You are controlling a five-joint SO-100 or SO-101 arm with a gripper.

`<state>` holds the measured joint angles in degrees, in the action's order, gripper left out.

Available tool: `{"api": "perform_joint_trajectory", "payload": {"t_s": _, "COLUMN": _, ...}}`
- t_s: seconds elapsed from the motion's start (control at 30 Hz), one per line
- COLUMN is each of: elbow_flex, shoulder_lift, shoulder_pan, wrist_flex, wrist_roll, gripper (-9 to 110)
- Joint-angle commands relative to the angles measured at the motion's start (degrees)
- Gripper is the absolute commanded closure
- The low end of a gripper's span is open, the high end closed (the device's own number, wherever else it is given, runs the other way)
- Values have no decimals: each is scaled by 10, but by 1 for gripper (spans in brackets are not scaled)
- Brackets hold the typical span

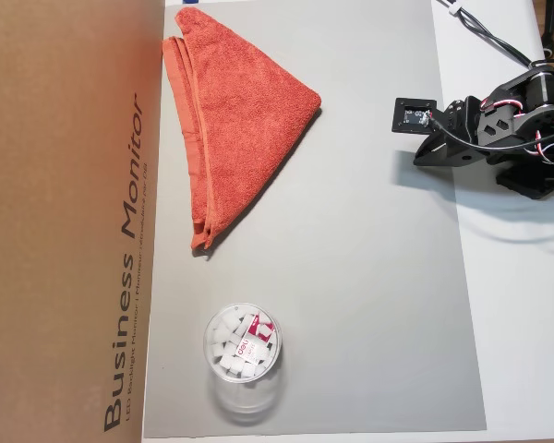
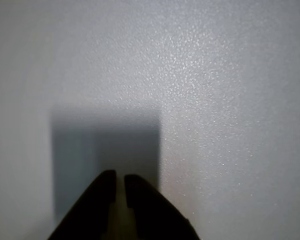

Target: Fold the blanket.

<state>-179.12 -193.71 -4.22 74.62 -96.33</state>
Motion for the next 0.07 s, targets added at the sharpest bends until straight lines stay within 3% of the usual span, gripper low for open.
{"api": "perform_joint_trajectory", "payload": {"t_s": 0.0, "elbow_flex": -4, "shoulder_lift": -7, "shoulder_pan": 2, "wrist_flex": -1, "wrist_roll": 6, "gripper": 102}}
{"api": "perform_joint_trajectory", "payload": {"t_s": 0.03, "elbow_flex": -4, "shoulder_lift": -7, "shoulder_pan": 2, "wrist_flex": -1, "wrist_roll": 6, "gripper": 102}}
